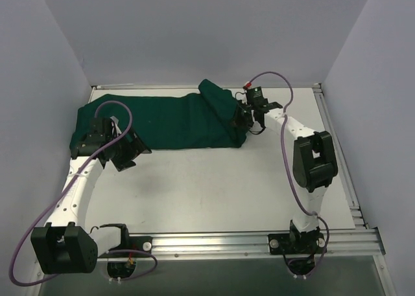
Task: Open and lay out the surgical kit
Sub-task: Open the surgical kit at the center of the board.
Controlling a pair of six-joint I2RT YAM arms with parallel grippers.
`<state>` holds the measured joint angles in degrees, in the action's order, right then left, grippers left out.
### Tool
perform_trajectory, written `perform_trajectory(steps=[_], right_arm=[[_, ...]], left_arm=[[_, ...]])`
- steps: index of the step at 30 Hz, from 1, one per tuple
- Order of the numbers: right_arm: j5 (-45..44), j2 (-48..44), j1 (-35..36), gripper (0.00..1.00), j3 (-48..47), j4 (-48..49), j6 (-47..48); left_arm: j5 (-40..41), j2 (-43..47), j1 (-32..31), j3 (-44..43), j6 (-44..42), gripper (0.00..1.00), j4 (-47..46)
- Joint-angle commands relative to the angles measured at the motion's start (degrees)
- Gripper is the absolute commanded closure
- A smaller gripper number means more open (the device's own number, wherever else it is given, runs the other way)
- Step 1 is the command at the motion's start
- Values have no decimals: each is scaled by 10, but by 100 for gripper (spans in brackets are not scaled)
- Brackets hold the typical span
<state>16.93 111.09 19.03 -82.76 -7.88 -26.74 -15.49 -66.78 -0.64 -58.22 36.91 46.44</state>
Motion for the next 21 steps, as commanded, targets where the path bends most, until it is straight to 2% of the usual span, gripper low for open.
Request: perform_trajectory(steps=[1,4,10,14,18,19,21], right_arm=[[-37,-64,-46,100,-25,4,-63],[-59,-97,-113,100,-6,15,-110],[-82,-112,-259,100,41,17,-131],[-77,-113,-332,100,96,34,-134],[-63,-112,-362,99,131,39,-126],[-57,-112,-364,95,138,41,-130],[-38,-117,-363,76,161,50,-143]], left_arm=[[-6,12,3,-2,4,13,1],[-5,9,3,-5,4,13,1],[-9,6,4,-4,-2,13,0],[-16,4,3,1,-5,13,-3],[-19,2,3,9,-12,13,-8],[-18,-2,3,13,-13,13,-10],[-21,-5,3,16,-13,13,-17]])
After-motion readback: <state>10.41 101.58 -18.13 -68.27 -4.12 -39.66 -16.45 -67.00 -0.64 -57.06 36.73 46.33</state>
